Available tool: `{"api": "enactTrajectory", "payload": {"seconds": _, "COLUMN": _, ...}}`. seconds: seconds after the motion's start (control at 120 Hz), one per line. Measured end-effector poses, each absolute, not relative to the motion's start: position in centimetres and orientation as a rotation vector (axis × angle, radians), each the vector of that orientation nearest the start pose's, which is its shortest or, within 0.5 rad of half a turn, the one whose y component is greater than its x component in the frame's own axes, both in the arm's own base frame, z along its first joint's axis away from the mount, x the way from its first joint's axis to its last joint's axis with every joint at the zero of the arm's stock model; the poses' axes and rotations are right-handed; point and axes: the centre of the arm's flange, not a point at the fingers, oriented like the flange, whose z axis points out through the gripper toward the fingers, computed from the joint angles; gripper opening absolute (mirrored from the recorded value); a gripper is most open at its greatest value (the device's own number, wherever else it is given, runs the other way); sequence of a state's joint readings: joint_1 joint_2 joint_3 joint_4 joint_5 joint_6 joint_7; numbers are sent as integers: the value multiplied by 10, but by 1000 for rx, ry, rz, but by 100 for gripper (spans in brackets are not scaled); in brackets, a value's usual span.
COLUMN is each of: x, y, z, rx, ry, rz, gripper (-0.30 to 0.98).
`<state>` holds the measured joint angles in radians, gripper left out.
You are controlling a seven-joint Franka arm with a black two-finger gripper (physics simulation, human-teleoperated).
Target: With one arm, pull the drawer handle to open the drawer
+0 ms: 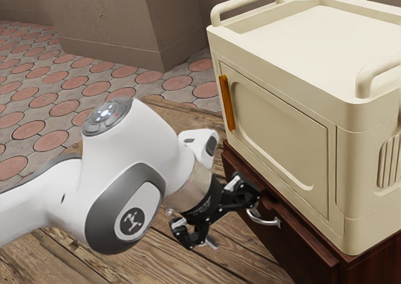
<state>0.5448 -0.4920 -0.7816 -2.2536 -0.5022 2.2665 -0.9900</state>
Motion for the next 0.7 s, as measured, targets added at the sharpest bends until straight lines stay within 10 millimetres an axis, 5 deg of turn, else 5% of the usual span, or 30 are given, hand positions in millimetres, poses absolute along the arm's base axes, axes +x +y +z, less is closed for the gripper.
{"api": "enactTrajectory", "payload": {"seconds": 0.7, "x": 406, "y": -147, "z": 533, "rx": -2967, "ry": -1692, "rz": -492, "gripper": 69}}
